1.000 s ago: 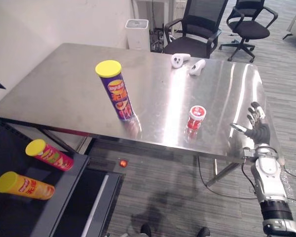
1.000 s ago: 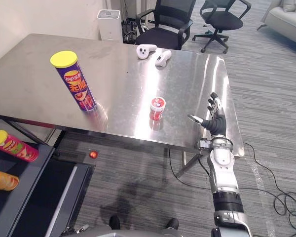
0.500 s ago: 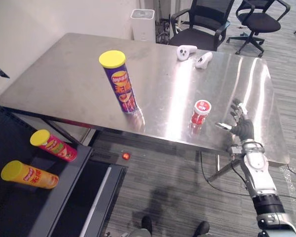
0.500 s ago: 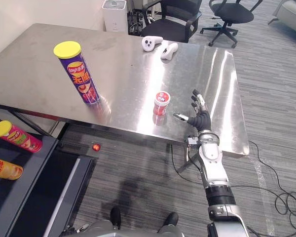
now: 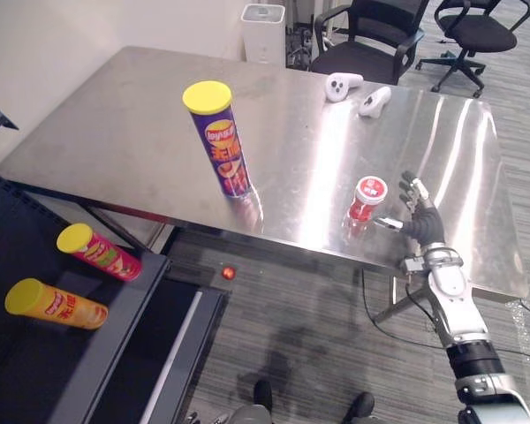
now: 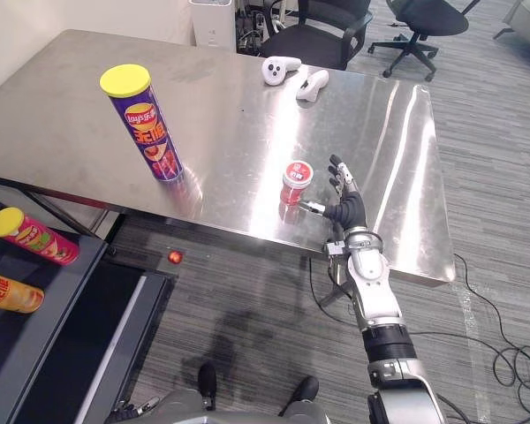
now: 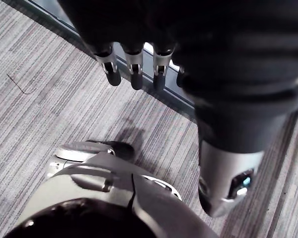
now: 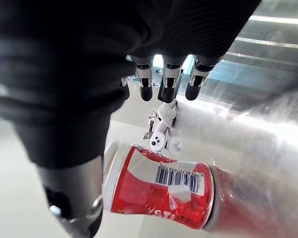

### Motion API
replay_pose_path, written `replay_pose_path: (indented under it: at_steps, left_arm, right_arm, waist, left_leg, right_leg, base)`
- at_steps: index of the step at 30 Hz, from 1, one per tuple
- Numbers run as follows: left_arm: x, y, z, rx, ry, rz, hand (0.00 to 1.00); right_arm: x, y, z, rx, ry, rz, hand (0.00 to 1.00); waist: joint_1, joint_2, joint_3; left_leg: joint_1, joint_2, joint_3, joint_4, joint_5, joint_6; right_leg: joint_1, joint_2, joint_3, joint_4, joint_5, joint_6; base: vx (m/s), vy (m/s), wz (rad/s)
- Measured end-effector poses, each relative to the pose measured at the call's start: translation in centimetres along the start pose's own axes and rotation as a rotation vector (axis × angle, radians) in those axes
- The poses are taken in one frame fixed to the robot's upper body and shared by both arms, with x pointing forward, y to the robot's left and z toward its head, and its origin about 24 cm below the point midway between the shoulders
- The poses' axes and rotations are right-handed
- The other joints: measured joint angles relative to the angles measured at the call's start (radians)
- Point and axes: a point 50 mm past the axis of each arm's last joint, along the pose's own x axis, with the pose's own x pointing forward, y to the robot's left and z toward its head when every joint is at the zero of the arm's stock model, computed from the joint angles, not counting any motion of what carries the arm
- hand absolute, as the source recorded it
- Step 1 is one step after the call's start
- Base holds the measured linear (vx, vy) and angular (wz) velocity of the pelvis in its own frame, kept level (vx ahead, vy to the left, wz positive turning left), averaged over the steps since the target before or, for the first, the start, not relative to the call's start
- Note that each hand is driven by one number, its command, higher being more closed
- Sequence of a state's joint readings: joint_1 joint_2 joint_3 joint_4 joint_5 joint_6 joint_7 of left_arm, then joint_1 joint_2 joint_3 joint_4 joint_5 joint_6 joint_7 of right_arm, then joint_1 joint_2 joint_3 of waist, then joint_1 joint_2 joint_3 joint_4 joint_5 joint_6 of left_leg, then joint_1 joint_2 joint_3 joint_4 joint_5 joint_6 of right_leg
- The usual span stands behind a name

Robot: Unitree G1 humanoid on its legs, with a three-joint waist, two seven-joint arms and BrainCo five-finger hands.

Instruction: Put the gum and the chips on the shelf.

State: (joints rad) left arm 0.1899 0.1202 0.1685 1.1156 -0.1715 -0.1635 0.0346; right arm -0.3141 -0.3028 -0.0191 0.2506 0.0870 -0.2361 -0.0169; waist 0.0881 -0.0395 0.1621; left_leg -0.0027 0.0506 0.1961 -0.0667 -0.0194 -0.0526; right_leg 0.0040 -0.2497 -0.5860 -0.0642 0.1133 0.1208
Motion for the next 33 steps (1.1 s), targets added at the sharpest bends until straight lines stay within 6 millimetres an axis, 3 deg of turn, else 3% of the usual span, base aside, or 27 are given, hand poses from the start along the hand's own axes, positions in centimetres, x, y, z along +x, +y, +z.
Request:
replay_pose_path:
  at_steps: [24, 25, 33]
  left_arm:
    - [0.1, 0.0, 0.4, -0.007, -0.016, 0.002, 0.00]
    - [0.1, 0.0, 0.4, -0.007, -0.017, 0.002, 0.00]
    - [0.1, 0.0, 0.6, -0.008, -0.023, 0.002, 0.00]
  right_arm:
    - [1.9, 1.1, 1.0, 0.010, -0.022, 0.016, 0.00]
    - [1.9, 1.1, 1.0, 0.010, -0.022, 0.016, 1.00]
    - [2.2, 2.2, 1.2, 0.004, -0.029, 0.061, 1.00]
  waist:
    - [0.015, -0.012, 0.048]
    - [0.018, -0.011, 0.049]
    - [0.029, -0.016, 0.052]
  left_leg:
    - [-0.026, 0.001, -0.016, -0.001, 0.009, -0.001]
    - [-0.029, 0.001, -0.018, -0.001, 0.010, -0.001]
    - [-0.029, 0.001, -0.018, -0.001, 0.010, -0.001]
  right_leg:
    - [-0.017, 0.000, -0.012, 0.003, 0.000, 0.000]
    - [-0.019, 0.000, -0.014, 0.003, 0.000, 0.000]
    - [-0.018, 0.000, -0.015, 0.003, 0.000, 0.000]
  base:
    - [0.00, 0.000, 0.01]
    - [0.00, 0.000, 0.00]
    - [0.00, 0.000, 0.00]
